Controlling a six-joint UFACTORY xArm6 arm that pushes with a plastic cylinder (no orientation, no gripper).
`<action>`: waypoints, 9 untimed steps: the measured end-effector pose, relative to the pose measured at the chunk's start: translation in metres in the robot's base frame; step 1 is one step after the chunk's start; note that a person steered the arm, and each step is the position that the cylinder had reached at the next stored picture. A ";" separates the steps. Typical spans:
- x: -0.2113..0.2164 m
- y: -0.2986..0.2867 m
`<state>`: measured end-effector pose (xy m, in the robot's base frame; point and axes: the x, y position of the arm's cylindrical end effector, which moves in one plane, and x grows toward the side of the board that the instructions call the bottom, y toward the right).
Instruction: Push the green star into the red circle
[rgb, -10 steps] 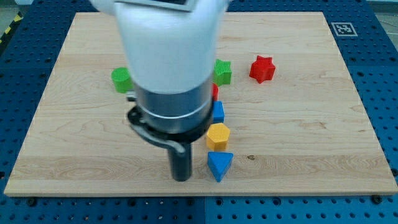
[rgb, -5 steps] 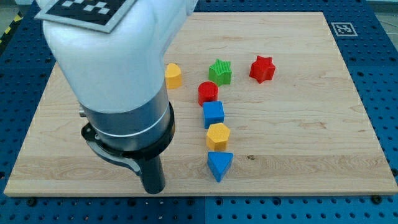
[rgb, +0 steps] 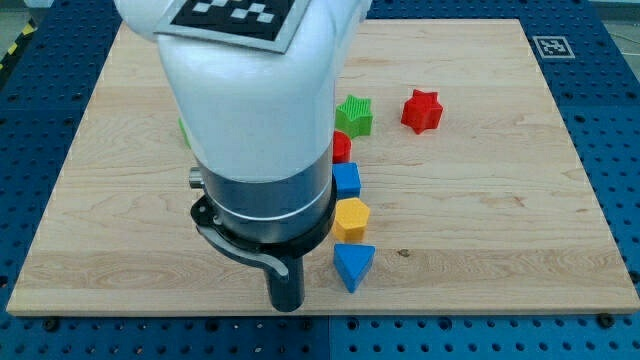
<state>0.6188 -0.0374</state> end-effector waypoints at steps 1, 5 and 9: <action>0.000 -0.001; -0.050 -0.084; -0.317 -0.257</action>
<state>0.3020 -0.2941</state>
